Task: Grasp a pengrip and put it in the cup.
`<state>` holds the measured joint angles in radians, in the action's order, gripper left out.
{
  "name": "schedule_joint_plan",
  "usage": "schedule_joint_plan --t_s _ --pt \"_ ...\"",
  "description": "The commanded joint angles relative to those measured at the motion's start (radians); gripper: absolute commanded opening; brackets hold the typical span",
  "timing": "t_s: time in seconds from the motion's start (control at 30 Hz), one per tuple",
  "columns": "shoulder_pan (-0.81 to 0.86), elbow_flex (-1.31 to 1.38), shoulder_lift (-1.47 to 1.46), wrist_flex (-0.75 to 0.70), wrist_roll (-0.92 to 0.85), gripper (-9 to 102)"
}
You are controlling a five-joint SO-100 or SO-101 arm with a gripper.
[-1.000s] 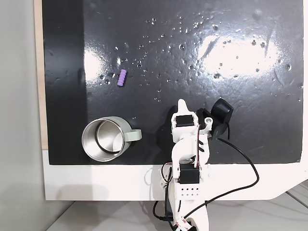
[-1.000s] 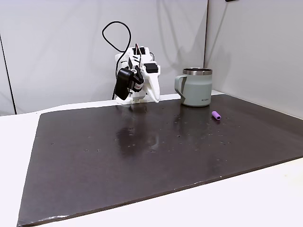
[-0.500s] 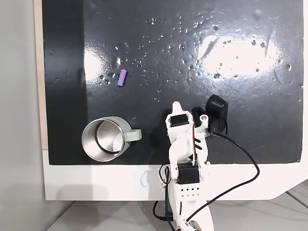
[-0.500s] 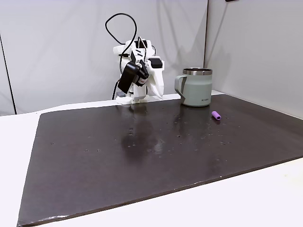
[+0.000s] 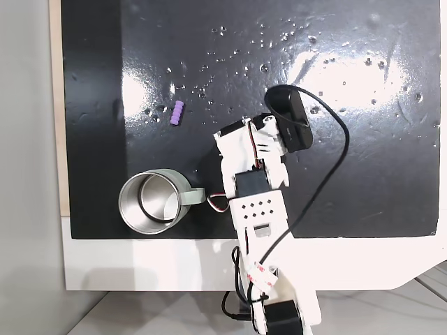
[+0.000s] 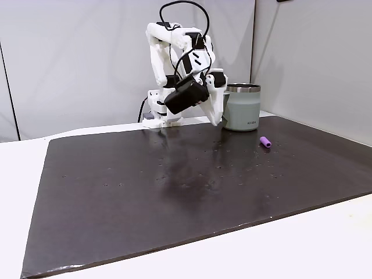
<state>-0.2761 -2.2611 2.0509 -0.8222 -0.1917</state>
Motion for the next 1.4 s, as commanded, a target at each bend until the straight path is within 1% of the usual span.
schedule_joint_plan --t_s 0.0,0.1,0.23,0.47,0.57,0.63,0.83,1.0,1.37 --pt "-0.040 0.156 -0.141 0.055 0.038 3" --pt "-0.060 0.299 -0.288 0.051 0.072 3" --pt "-0.109 0.445 -0.397 0.017 0.074 4" --pt "-0.229 0.577 -0.469 -0.064 0.086 14" --pt "-0.265 0.678 -0.538 -0.130 0.089 22" --pt "-0.285 0.716 -0.571 -0.150 0.084 26" --pt "-0.328 0.732 -0.626 -0.175 0.038 26" --pt "-0.308 0.701 -0.644 -0.173 0.035 26" --pt "-0.255 0.686 -0.723 -0.156 -0.060 26"
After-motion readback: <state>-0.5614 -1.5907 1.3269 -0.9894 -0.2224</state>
